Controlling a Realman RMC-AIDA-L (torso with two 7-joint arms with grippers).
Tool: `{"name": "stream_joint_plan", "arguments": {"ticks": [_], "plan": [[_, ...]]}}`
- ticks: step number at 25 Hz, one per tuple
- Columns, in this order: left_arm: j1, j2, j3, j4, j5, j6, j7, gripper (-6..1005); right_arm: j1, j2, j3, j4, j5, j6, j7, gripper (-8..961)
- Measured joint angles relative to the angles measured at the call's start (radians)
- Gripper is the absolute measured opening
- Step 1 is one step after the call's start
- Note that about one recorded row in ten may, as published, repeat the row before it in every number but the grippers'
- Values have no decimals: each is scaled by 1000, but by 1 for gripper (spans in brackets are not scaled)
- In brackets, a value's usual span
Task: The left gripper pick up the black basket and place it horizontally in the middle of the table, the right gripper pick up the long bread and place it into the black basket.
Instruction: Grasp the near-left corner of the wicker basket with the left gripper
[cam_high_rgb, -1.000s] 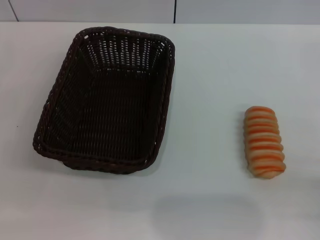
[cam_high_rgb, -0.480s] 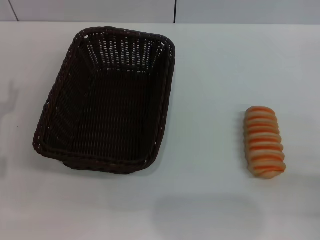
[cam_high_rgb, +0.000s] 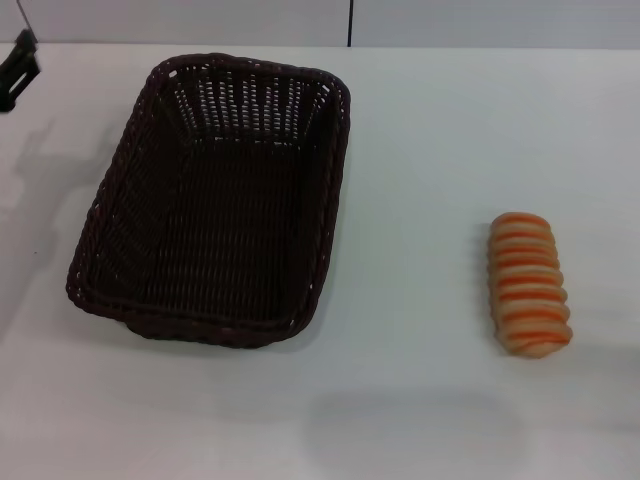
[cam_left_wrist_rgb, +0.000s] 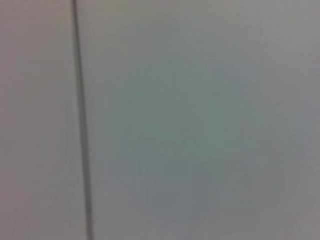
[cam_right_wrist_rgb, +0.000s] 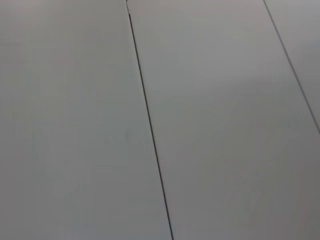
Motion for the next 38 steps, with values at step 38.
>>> {"name": "stream_joint_plan", "arguments": {"ticks": [38], "plan": [[-187,-191,-268,-630,-66,-1664,470,704,18,-1,-22,-18,2,42,6,830]]}}
